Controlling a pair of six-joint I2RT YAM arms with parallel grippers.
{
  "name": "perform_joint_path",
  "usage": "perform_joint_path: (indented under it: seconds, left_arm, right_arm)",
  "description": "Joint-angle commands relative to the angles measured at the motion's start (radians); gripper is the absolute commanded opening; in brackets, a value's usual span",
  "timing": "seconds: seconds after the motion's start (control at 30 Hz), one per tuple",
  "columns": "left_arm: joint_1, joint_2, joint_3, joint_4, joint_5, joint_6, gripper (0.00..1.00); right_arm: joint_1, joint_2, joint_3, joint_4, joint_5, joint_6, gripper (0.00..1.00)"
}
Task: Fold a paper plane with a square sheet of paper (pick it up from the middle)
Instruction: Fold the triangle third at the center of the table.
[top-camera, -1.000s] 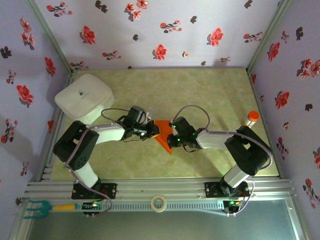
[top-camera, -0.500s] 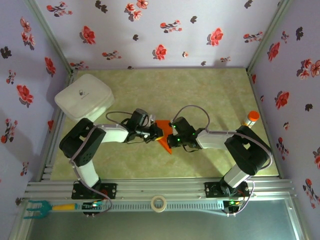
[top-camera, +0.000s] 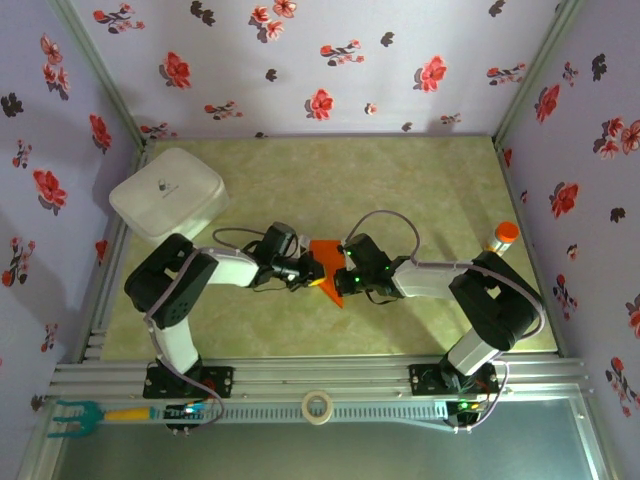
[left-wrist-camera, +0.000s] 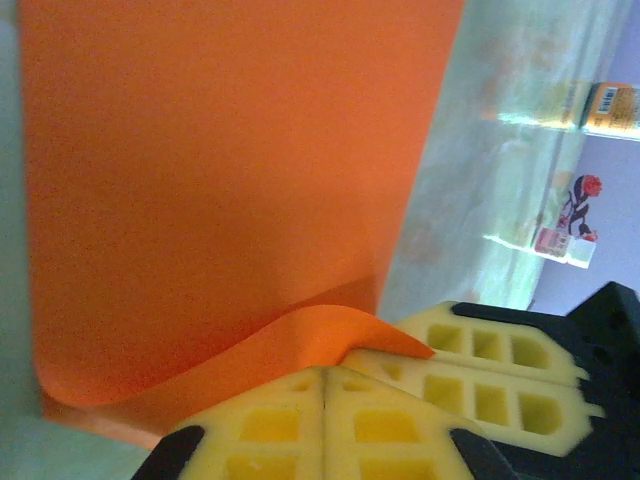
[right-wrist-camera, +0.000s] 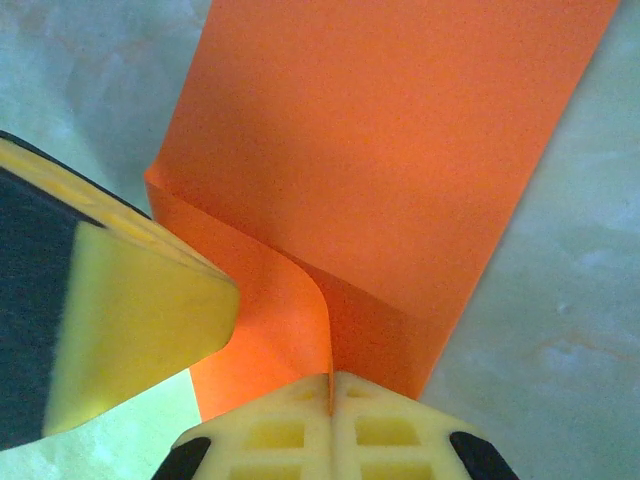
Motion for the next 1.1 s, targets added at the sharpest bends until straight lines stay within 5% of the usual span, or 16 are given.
perform_joint_path:
  seconds: [0.0,0.3,0.4,0.67,0.73,0.9,1.07]
  left_arm:
    - [-0.005,0.025,-0.006,-0.043,-0.013,0.029,0.0]
    - [-0.004,0.04,-0.006,-0.087,-0.033,0.053,0.0]
    - [-0.003,0.039,-0.006,-0.091,-0.036,0.056,0.0]
    - [-0.004,0.036,-0.004,-0.095,-0.037,0.06,0.0]
    - [-0.004,0.035,-0.003,-0.094,-0.038,0.062,0.0]
    - [-0.005,0.035,-0.002,-0.095,-0.038,0.062,0.0]
    - [-0.003,0.034,0.0,-0.099,-0.038,0.066,0.0]
  right_arm:
    - [-0.009,0.02,-0.018,-0.024,0.01,0.003,0.05]
    - [-0.009,0.01,-0.006,-0.026,-0.01,0.015,0.1]
    - [-0.01,-0.023,0.006,-0.042,-0.006,0.04,0.26]
    - [-0.051,-0.189,0.005,-0.131,0.02,0.153,0.5]
    - [-0.054,-0.217,-0.008,-0.104,-0.024,0.179,0.46]
    - [-0.047,-0.169,-0.016,-0.001,-0.234,0.263,0.11]
    - [-0.008,-0.109,0.0,0.013,-0.269,0.277,0.0]
